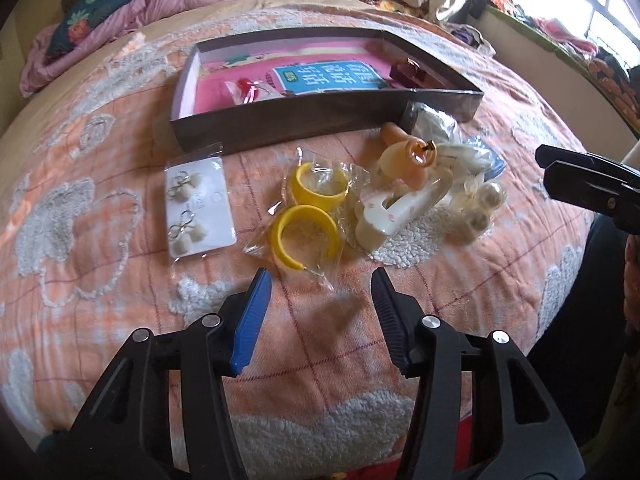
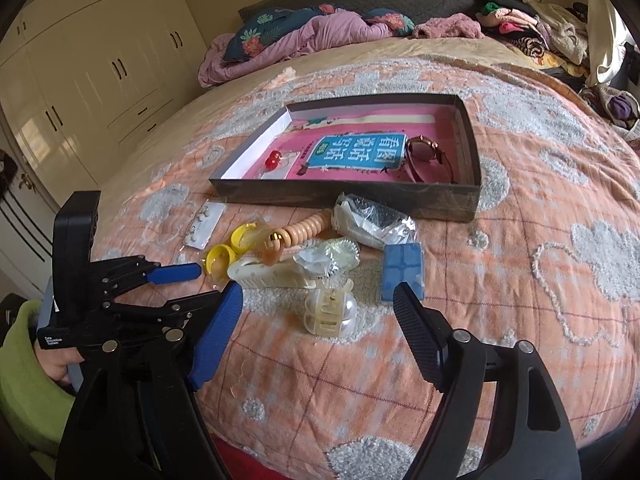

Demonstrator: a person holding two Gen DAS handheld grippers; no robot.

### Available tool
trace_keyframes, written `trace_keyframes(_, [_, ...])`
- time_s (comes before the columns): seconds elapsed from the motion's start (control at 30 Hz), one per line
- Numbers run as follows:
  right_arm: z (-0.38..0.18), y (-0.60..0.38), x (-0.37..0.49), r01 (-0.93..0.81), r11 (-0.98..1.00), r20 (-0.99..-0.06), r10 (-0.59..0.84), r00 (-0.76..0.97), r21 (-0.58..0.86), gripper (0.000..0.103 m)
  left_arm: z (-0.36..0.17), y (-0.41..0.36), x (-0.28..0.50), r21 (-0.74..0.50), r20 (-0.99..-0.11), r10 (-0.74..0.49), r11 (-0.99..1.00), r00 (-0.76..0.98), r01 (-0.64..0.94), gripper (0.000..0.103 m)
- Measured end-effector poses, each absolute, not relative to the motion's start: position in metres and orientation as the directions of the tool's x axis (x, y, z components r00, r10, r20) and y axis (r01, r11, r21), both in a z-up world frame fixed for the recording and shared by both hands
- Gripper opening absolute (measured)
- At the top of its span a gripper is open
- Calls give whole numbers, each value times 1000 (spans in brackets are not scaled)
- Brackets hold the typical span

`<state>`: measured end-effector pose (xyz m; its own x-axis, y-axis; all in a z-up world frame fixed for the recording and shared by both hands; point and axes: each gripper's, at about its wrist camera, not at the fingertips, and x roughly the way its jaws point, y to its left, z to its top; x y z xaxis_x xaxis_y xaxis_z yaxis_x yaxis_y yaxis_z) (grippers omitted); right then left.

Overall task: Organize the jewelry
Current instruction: 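Grasp the yellow bangle bag with the left tool while the right tool grasps the white pearl ornament, then carry the bangle bag with the left tool while the right tool carries the pearl ornament over the box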

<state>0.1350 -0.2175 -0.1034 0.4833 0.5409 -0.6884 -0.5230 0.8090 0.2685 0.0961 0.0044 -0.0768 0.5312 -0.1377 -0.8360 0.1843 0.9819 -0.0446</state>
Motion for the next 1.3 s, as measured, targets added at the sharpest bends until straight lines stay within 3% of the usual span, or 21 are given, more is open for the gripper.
trace_keyframes(0.4, [-142,-204,152,-503,825,-747,501,437,259,40,-80,9,125,10,-842,-92,983,532,186,44])
trace_keyframes(0.5, [-148,-202,157,-502,822,-746,507,432,268,36,-80,9,135,2,-841,-103,981,531,193,44])
trace_keyframes(0.8, [-147,-198,158,-531,807,-724,526,445,260,32,-84,4,150,7,-846,-120,972,520,236,44])
trace_keyframes(0.87, [-143,-201,156,-534,804,-713,534,455,262,32,-83,3,150,12,-839,-123,970,530,245,23])
trace_keyframes(1.3, [-105,-225,146,-543,799,-616,569,545,258,32,-46,16,132,-58,-763,-185,974,620,219,21])
